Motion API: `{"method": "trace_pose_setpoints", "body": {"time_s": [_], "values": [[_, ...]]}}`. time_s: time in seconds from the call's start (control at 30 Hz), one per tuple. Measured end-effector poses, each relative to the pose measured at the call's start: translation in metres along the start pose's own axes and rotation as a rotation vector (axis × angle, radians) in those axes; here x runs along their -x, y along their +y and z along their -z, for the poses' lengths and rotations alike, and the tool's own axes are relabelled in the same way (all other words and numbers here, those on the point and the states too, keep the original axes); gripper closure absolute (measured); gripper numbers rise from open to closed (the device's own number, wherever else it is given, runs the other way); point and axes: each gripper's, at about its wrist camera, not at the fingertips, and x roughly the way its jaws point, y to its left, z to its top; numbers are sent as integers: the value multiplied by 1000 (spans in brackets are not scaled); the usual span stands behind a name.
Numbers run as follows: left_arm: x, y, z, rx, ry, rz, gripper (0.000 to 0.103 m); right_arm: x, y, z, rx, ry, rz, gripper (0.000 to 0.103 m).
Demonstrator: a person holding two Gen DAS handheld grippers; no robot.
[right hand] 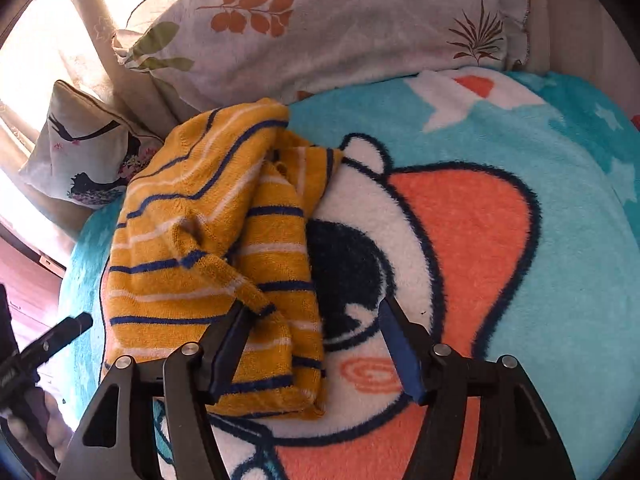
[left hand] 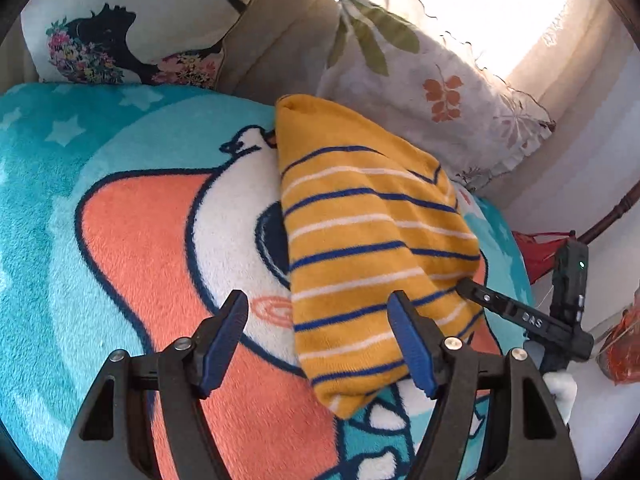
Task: Fold small clothes
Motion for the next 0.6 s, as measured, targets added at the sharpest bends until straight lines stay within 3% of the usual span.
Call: {"method": "trace_pose_setpoints", "body": {"time_s": [0.1,0.2,0.23,0.3,0.37,0.4,0.43,0.5,0.6], "values": [[-31,11,-15,37,70,80,28,12,14,-5,59,-48,-20,29],[-62,11,-23,53,125,170,23,12,19,-27,43,-90,-75,11],[-70,9,-25,55,134,199,21,6,15,-34,28,-95,-90,10],[-80,6,-26,65,124,252,18,-15,3,-48,-30,-67,-123,9],[-82,2,-26,67,123,272,18,-36,-5,-57,-106,-23,-211,9],[-82,1,-27,67,128,274,22,-48,-8,-56,-150,10,-294,12],[-79,1,-29,64,131,287,34,-59,-7,-55,-204,46,-394,14],[-64,0,-40,47,122,307,53,-68,6,-51,-242,65,-499,14],[-28,-5,-63,6,55,258,57,-66,42,-48,-174,71,-604,14]]}}
